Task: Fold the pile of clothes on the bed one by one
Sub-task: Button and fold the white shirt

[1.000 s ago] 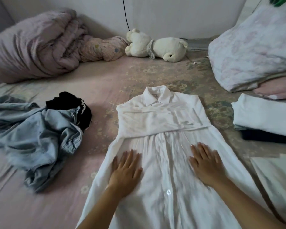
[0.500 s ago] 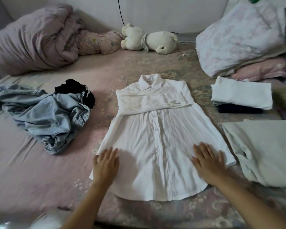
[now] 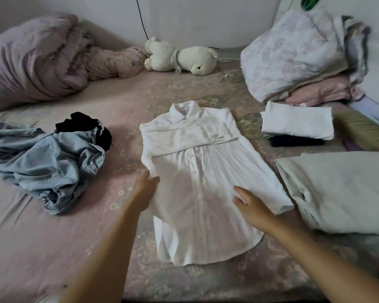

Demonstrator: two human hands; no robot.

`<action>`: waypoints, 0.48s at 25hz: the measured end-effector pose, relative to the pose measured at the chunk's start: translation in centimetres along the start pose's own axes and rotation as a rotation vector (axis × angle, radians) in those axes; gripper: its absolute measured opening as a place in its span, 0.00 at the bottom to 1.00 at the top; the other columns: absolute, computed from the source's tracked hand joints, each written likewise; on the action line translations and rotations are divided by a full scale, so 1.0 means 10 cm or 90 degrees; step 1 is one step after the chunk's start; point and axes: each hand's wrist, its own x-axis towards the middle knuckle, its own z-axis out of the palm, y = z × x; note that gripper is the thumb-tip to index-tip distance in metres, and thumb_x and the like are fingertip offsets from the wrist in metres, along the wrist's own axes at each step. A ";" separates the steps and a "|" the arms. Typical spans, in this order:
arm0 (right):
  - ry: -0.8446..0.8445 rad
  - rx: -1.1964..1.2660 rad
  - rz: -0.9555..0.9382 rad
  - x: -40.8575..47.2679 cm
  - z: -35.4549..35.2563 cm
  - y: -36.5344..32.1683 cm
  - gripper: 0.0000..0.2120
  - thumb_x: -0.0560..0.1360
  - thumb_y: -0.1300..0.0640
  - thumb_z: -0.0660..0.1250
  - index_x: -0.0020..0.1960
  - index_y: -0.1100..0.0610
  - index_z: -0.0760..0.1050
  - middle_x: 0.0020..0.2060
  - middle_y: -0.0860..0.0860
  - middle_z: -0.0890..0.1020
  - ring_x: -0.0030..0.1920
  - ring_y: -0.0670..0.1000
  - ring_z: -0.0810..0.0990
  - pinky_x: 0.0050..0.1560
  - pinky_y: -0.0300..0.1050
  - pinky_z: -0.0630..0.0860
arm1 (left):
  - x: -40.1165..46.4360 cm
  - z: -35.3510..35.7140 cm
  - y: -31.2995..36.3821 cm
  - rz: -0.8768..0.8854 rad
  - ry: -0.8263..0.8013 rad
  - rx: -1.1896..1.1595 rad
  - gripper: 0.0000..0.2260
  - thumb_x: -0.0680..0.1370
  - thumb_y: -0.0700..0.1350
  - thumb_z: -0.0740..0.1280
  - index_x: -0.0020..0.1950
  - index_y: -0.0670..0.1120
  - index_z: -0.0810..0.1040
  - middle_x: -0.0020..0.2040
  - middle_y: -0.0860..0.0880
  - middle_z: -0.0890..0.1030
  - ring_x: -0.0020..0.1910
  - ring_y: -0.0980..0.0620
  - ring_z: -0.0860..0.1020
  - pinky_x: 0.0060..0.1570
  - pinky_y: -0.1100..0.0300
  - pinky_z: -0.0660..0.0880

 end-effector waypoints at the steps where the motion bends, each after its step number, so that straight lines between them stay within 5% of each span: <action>1: 0.023 0.031 0.025 0.01 -0.14 0.00 0.24 0.81 0.51 0.56 0.75 0.54 0.59 0.74 0.49 0.62 0.73 0.48 0.61 0.69 0.41 0.61 | -0.02 0.24 0.18 0.041 -0.026 -0.005 0.09 0.78 0.38 0.61 0.58 0.42 0.73 0.48 0.44 0.78 0.40 0.50 0.74 0.37 0.59 0.72; 8: 0.186 0.123 0.077 0.05 -0.98 0.07 0.18 0.80 0.51 0.57 0.68 0.53 0.68 0.52 0.50 0.78 0.54 0.53 0.78 0.59 0.56 0.75 | -0.32 2.20 1.03 0.117 -0.227 0.081 0.19 0.79 0.40 0.59 0.69 0.40 0.65 0.65 0.41 0.73 0.63 0.42 0.72 0.60 0.54 0.69; 10: 0.205 0.149 0.096 0.02 -1.13 0.15 0.18 0.81 0.51 0.55 0.69 0.54 0.67 0.55 0.51 0.78 0.55 0.54 0.78 0.58 0.54 0.75 | -0.41 2.65 1.10 0.084 -0.277 0.109 0.19 0.79 0.42 0.60 0.69 0.39 0.63 0.66 0.40 0.71 0.64 0.41 0.71 0.59 0.55 0.68; 12: 0.210 0.074 0.094 -0.03 -1.18 0.21 0.18 0.81 0.53 0.56 0.70 0.55 0.66 0.61 0.53 0.77 0.58 0.53 0.76 0.57 0.45 0.71 | -0.44 2.92 1.08 0.022 -0.347 0.124 0.15 0.80 0.43 0.60 0.65 0.40 0.65 0.59 0.39 0.74 0.55 0.41 0.76 0.47 0.54 0.74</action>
